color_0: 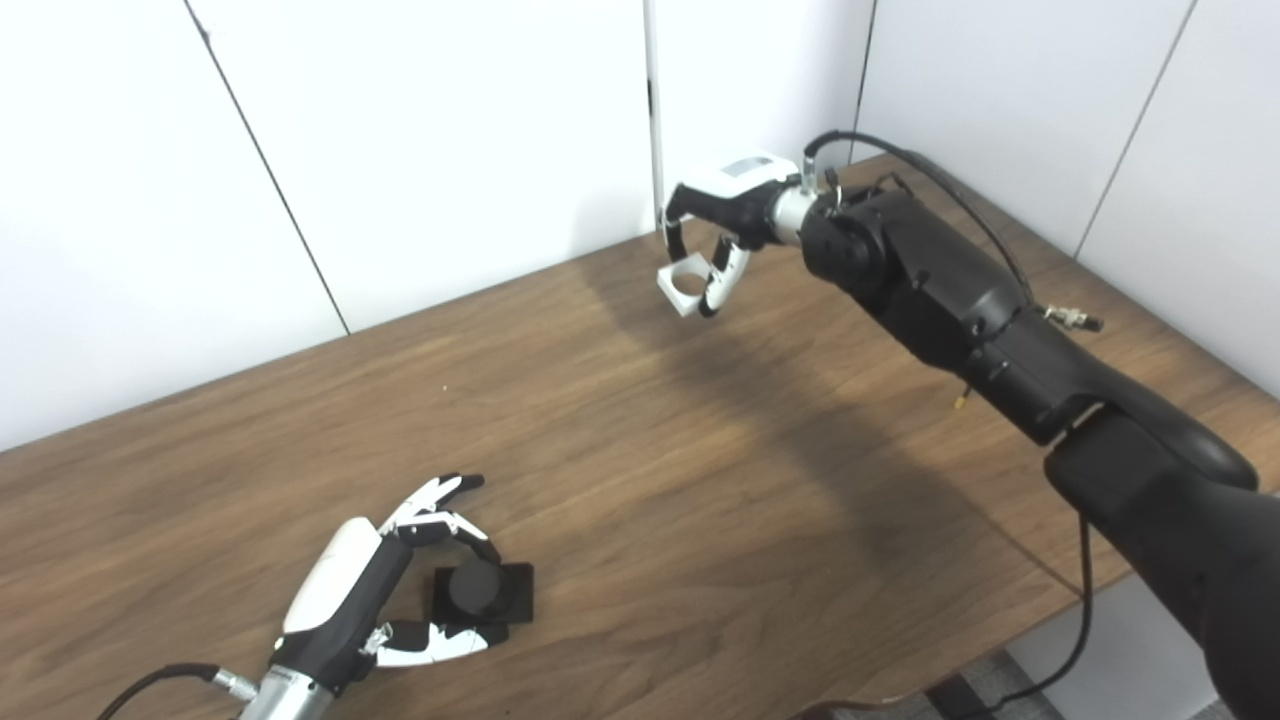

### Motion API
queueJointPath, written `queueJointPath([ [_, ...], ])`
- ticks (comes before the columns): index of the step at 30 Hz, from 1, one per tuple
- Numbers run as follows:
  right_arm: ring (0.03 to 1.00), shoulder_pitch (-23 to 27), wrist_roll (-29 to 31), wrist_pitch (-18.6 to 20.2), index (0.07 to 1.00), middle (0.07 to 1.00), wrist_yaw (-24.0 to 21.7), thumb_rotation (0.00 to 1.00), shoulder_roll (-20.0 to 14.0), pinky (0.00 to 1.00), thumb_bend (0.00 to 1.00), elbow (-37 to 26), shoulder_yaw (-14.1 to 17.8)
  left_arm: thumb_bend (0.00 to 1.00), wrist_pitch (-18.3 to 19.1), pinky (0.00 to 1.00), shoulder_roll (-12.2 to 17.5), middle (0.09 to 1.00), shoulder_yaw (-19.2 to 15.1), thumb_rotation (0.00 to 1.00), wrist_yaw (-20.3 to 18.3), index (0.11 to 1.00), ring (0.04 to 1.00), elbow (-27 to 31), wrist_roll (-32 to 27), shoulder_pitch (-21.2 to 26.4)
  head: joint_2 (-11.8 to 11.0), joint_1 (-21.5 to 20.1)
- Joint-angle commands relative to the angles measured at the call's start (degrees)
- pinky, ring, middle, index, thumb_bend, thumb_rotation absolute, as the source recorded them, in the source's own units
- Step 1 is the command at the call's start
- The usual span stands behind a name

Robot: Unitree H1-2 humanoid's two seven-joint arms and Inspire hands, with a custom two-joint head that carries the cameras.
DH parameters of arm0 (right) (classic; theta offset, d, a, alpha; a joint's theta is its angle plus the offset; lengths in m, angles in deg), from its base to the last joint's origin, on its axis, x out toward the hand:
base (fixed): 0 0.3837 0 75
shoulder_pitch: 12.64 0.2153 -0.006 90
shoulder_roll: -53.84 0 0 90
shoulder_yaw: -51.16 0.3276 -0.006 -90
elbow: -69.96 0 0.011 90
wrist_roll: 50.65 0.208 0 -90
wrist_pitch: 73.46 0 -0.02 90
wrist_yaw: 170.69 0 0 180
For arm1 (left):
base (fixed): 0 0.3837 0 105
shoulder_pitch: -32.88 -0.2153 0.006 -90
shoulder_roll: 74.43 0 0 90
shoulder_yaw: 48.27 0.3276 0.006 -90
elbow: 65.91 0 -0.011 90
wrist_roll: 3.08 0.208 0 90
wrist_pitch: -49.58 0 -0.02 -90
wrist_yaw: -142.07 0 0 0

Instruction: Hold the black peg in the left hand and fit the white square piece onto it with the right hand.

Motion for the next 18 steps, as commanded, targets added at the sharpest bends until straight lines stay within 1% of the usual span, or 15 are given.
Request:
queueJointPath([
  [1, 0.921, 4.2, 0.4, -1.1, 0.480, 0.831, -0.5, 0.14, -2.5, 0.94, 0.52, -3.1, 2.1, 0.52, 4.1, 0.81, 1.1, 0.919, 1.0, 0.06, -3.3, 0.490, 0.956, -1.8, 1.8, -0.9, 0.2, 0.4],
  [5, 0.928, 4.5, 1.6, -0.9, 0.480, 0.832, -2.7, 0.14, -3.0, 0.94, 0.52, -6.4, 3.4, 0.52, 4.5, 0.81, 1.0, 0.920, 1.1, 0.06, -3.5, 0.490, 0.956, -1.5, 2.0, -0.7, 0.9, 2.8],
  [8, 0.930, 3.8, 3.1, -1.1, 0.480, 0.829, -3.7, 0.14, -3.4, 0.93, 0.52, -9.0, 4.6, 0.52, 4.9, 0.82, 0.6, 0.922, 1.3, 0.06, -3.5, 0.491, 0.963, -1.6, 2.4, -0.5, 1.8, 6.6],
  [12, 0.930, 3.1, 4.4, -2.0, 0.480, 0.830, -4.7, 0.14, -3.4, 0.92, 0.52, -11.1, 5.4, 0.52, 4.8, 0.81, 0.1, 0.922, 1.5, 0.06, -3.3, 0.490, 0.965, -2.3, 2.6, -0.2, 2.6, 9.8],
  [14, 0.922, 2.7, 4.6, -2.7, 0.480, 0.831, -4.9, 0.14, -3.2, 0.90, 0.52, -12.2, 5.4, 0.52, 5.2, 0.82, 0.0, 0.923, 1.5, 0.06, -3.3, 0.490, 0.968, -2.4, 2.7, -0.1, 3.0, 11.9],
  [17, 0.904, 2.3, 5.5, -5.0, 0.480, 0.837, -5.0, 0.14, -3.0, 0.87, 0.52, -12.8, 5.2, 0.52, 5.6, 0.83, -0.3, 0.927, 1.7, 0.06, -3.3, 0.490, 0.972, -2.7, 3.1, 0.2, 3.6, 15.3],
  [18, 0.902, 2.2, 6.2, -5.6, 0.479, 0.837, -5.1, 0.14, -2.8, 0.87, 0.52, -12.8, 5.3, 0.52, 6.0, 0.83, -0.5, 0.927, 1.8, 0.07, -3.3, 0.490, 0.972, -2.7, 3.3, 0.3, 3.9, 17.2],
])
